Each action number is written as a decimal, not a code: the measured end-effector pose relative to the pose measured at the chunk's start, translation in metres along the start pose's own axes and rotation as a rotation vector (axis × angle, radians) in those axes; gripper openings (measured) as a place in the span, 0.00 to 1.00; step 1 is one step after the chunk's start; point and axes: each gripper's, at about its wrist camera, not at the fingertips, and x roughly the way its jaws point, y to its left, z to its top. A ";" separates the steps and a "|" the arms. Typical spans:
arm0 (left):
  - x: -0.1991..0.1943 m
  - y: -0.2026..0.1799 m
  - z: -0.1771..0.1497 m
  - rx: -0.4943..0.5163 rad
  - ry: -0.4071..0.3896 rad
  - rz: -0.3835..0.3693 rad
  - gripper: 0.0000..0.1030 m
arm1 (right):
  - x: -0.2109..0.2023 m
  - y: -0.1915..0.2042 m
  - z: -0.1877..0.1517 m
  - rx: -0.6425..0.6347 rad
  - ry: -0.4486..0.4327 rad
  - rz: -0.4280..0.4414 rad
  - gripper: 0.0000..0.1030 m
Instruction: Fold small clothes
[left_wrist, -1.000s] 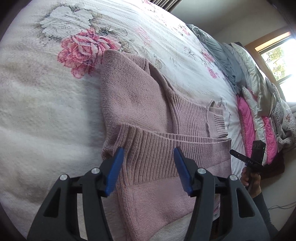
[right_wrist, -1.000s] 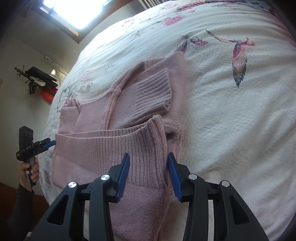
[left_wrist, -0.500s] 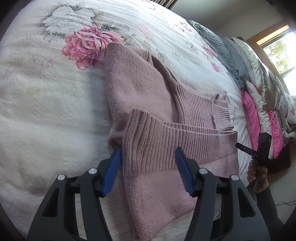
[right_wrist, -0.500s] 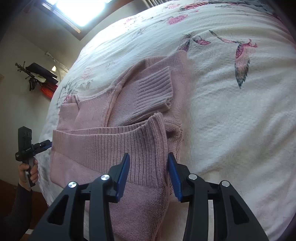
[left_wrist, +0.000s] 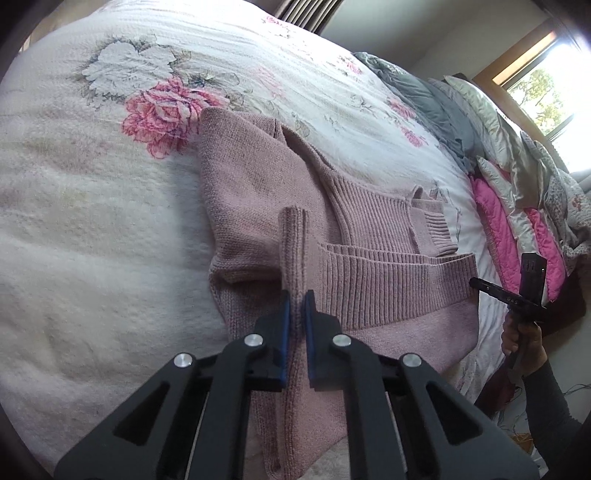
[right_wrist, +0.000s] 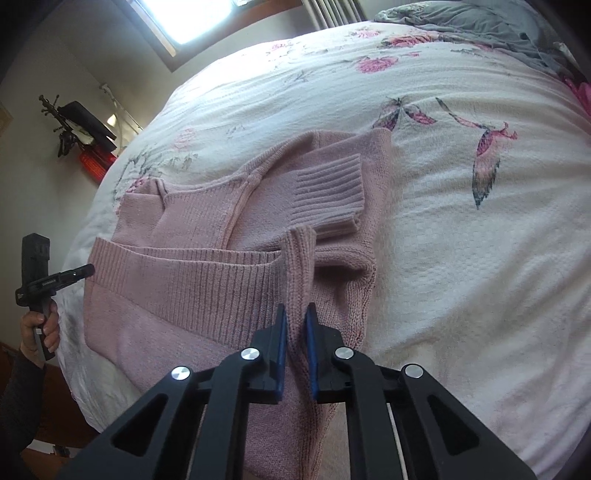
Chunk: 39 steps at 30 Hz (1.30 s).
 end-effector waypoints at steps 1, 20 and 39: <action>-0.005 -0.001 0.000 -0.004 -0.014 -0.014 0.05 | -0.005 0.002 0.001 -0.003 -0.011 0.003 0.09; -0.024 -0.004 0.117 -0.003 -0.132 -0.061 0.04 | -0.026 -0.001 0.110 0.068 -0.161 -0.039 0.08; 0.072 0.058 0.164 -0.159 -0.008 0.017 0.04 | 0.060 -0.036 0.155 0.143 -0.065 -0.150 0.08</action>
